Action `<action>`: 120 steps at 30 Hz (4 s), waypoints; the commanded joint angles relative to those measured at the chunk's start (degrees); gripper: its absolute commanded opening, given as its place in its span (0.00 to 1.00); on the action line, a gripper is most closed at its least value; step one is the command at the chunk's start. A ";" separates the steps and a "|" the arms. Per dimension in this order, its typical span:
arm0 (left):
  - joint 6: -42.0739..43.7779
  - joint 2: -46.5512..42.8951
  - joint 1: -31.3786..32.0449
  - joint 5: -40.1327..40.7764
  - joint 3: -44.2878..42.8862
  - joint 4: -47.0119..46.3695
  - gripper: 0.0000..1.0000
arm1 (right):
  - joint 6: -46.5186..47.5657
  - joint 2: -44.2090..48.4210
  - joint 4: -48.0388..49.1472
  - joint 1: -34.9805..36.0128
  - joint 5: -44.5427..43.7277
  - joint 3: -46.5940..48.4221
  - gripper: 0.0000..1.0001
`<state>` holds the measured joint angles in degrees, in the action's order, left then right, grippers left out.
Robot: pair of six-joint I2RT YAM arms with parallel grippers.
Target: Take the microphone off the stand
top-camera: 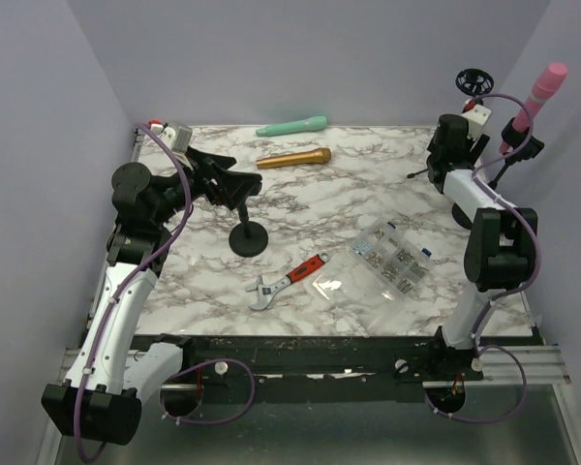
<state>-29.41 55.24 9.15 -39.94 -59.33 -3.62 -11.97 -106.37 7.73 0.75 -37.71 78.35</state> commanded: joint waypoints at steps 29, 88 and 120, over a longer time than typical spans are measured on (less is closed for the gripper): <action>-1.22 1.53 0.48 -2.27 -0.08 -1.66 0.99 | 13.90 -8.78 10.18 -3.45 3.38 3.97 0.48; 0.68 3.91 3.05 -0.85 -0.08 -0.27 0.99 | 43.48 -8.44 17.07 2.76 -3.07 -2.49 0.34; 0.84 4.17 3.95 -0.94 -0.33 0.13 0.99 | 10.59 -1.72 0.01 -4.48 13.24 1.19 0.56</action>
<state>-29.34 59.66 12.84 -41.01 -59.33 -3.73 0.12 -106.08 8.43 -2.85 -26.33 76.95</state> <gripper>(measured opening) 0.981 0.602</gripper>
